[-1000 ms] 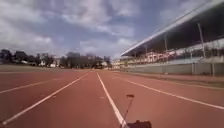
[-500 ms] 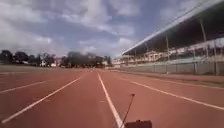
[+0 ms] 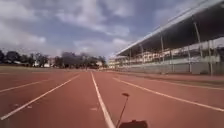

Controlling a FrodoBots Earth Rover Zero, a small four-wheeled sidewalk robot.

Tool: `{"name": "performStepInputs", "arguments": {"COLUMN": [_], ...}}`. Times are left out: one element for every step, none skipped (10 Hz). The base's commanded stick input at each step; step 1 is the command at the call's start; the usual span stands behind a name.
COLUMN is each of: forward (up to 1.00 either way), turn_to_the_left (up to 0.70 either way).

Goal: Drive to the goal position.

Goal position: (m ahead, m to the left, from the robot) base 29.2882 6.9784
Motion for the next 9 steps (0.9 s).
{"name": "performStepInputs", "arguments": {"forward": [0.70, 0.70, 0.70, 0.70, 0.70, 0.70, 0.70, 0.70, 0.70], "turn_to_the_left": [0.00, 0.00, 0.00, 0.00, 0.00, 0.00, 0.00, 0.00, 0.00]}}
